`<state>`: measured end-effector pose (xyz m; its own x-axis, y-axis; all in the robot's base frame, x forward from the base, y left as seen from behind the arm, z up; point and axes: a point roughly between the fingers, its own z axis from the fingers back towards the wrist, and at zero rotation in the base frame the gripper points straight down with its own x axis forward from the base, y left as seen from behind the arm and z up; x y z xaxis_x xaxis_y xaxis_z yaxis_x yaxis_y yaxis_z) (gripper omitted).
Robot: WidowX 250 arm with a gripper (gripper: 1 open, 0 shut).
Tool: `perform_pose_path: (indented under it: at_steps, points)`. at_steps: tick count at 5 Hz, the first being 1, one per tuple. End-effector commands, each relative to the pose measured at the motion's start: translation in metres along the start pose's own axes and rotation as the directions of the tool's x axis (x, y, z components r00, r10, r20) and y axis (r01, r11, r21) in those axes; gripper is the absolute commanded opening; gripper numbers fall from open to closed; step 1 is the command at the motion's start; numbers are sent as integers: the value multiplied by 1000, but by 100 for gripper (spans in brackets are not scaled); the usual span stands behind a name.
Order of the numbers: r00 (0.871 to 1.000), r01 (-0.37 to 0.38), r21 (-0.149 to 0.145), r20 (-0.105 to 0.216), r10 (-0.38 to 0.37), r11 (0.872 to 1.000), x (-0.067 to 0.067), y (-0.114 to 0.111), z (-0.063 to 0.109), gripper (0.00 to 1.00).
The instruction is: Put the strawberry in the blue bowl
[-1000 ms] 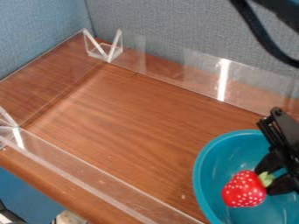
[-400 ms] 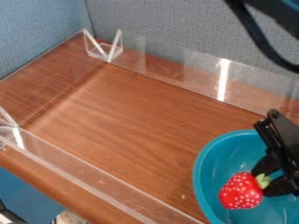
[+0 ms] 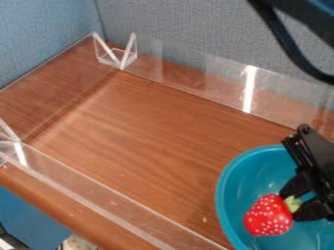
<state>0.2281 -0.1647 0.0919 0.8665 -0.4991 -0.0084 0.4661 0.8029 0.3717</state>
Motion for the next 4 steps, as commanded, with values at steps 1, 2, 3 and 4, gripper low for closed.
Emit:
perform_pose_path:
  at_steps: [1, 2, 3, 4]
  points:
    - [996, -26, -22, 82, 28, 999, 1, 4, 23, 0]
    - [996, -38, -23, 85, 40, 999, 1, 4, 24, 0]
    - [995, -44, -25, 88, 46, 999, 1, 3, 24, 0]
    - [995, -47, -26, 88, 49, 999, 1, 3, 24, 0]
